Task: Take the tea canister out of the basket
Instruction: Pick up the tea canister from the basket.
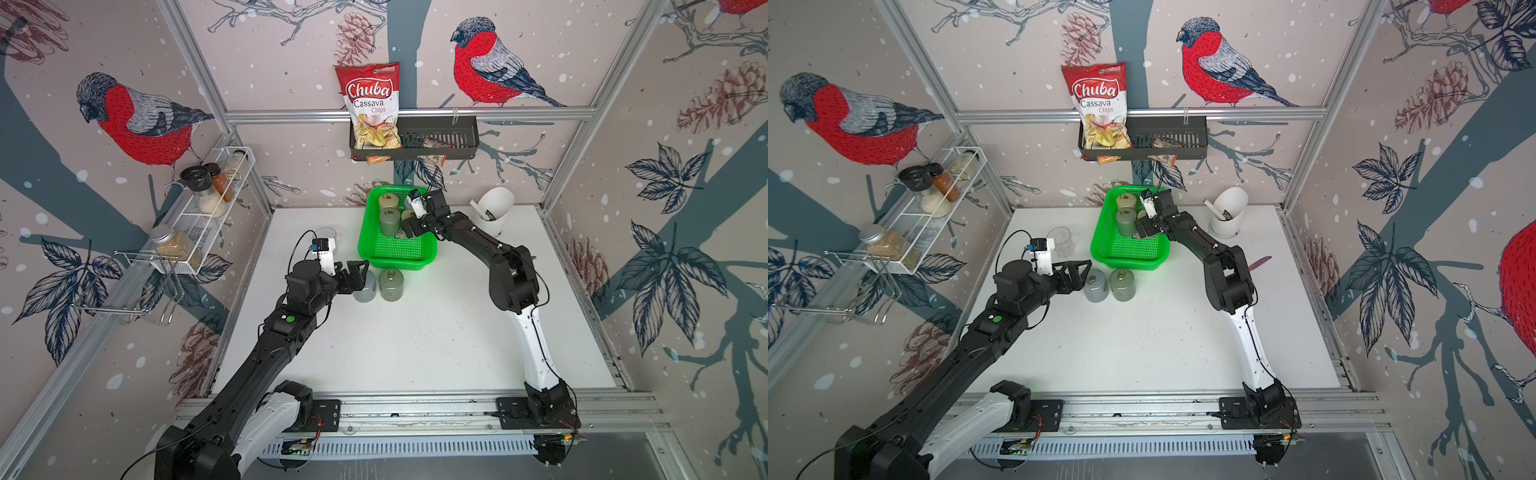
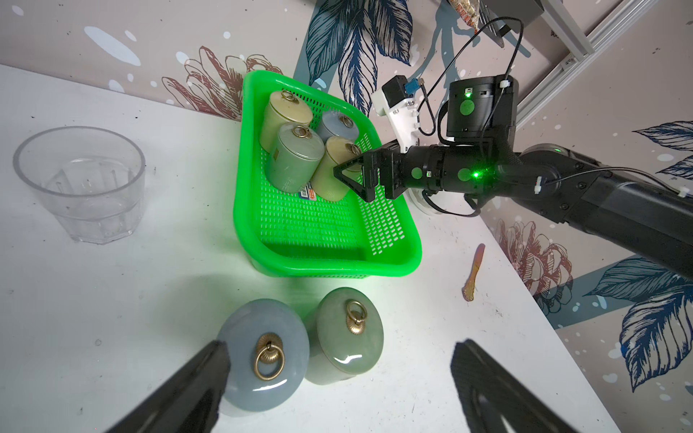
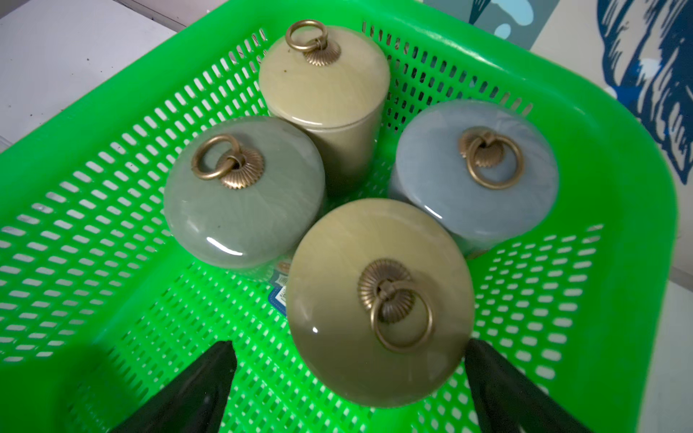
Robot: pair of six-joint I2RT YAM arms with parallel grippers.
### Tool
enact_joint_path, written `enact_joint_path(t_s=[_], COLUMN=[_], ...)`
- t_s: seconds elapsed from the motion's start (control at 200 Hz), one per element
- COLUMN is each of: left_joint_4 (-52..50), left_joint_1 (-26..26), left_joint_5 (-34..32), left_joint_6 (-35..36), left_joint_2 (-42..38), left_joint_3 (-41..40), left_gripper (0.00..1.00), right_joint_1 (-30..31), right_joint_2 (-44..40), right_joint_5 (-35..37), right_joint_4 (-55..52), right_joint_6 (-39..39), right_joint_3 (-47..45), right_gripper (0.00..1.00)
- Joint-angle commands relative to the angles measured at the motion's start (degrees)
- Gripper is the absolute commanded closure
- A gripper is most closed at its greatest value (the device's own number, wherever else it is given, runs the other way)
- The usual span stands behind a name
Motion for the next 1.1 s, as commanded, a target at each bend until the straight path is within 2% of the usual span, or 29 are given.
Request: enact_joint_path(t_s=[0.0,0.405,0.735,0.835,0.941,1.096], left_joint_4=[-0.66,-1.41,-1.85,-2.05,-2.12,-2.27], left_joint_1=[-0.09,-0.06,-0.15,-0.07,-0.1,-0.08], left_joint_5=[-0.45,-1.63,-2.07,-2.34,-2.39,-2.43], left_joint_6=[1.02,2.41,3.02,3.07,3.1,2.99], left_joint_2=[-0.05,1.25,2.42,2.51,2.44,1.74], left_joint_3=[0.5,1.27,1.89,2.12,2.14,1.7], left_gripper=[0.03,0.03,0.03,0.03,0.03,0.03], right_joint_1=[-0.3,-0.95,-1.22,-1.33,-1.15,-0.95], right_joint_2=[1.96,6.24,7.07,7.13,6.86,5.88], right_joint_5=[-0.61,-0.37,-3.02,-4.25,-4.67,-4.21], right_joint_4=[-1.74,-3.04,-4.0,-4.31,-4.22,-3.16], right_joint_6=[-0.35,-4.14,-9.98,-10.53,-11.43,-11.85], right_joint_3=[1.72,7.74,8.1,8.15,7.75,6.56], right_gripper=[0.0,0.0,0.0,0.05,0.16,0.2])
